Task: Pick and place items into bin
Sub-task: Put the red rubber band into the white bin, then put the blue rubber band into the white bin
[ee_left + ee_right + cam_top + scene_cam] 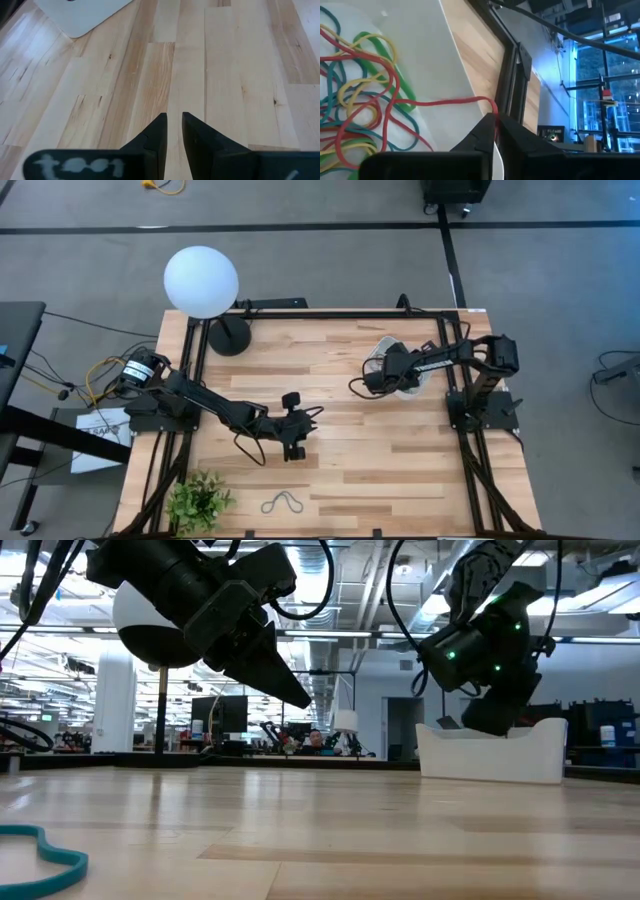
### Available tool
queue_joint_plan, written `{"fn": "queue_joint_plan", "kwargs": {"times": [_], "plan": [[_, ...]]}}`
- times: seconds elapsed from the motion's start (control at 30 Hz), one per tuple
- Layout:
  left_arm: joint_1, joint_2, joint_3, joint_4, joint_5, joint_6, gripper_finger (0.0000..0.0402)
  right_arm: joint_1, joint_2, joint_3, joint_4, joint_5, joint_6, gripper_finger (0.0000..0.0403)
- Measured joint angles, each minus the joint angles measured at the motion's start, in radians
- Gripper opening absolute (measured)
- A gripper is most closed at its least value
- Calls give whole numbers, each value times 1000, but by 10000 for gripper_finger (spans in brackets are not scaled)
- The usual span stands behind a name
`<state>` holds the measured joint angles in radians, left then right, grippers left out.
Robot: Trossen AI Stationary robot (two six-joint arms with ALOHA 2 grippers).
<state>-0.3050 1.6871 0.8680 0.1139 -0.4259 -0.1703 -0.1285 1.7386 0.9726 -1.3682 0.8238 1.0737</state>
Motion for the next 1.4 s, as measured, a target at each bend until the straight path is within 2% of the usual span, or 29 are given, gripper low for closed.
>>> {"fn": "queue_joint_plan", "kwargs": {"times": [0.23, 0.4, 0.57, 0.8, 1.03, 1.1, 1.2, 1.33, 1.4], "plan": [[0, 0, 0, 0, -1, 0, 50, 6, 0, 0, -2, -16, -7, 61], [0, 0, 0, 0, -1, 3, 50, 62, 0, 1, 22, -66, -7, 68], [0, 0, 0, 0, -6, 5, 50, 174, 0, 60, 22, -99, -7, 69], [0, -15, 0, -46, -6, -5, 50, 365, -7, 229, 8, -97, -28, 69], [-36, -178, 0, -237, 2, -83, 50, 575, -116, 317, 56, -111, -232, 69], [-52, -241, 0, -288, 41, -86, 50, 638, -166, 316, 89, -116, -289, 69], [-72, -321, 0, -341, 161, -139, 50, 723, -237, 315, 152, -117, -320, 69], [-99, -364, 1, -335, 364, -207, 50, 822, -320, 315, 251, -116, -373, 69], [-122, -362, 1, -322, 430, -228, 50, 866, -343, 315, 318, -120, -441, 69]]}}
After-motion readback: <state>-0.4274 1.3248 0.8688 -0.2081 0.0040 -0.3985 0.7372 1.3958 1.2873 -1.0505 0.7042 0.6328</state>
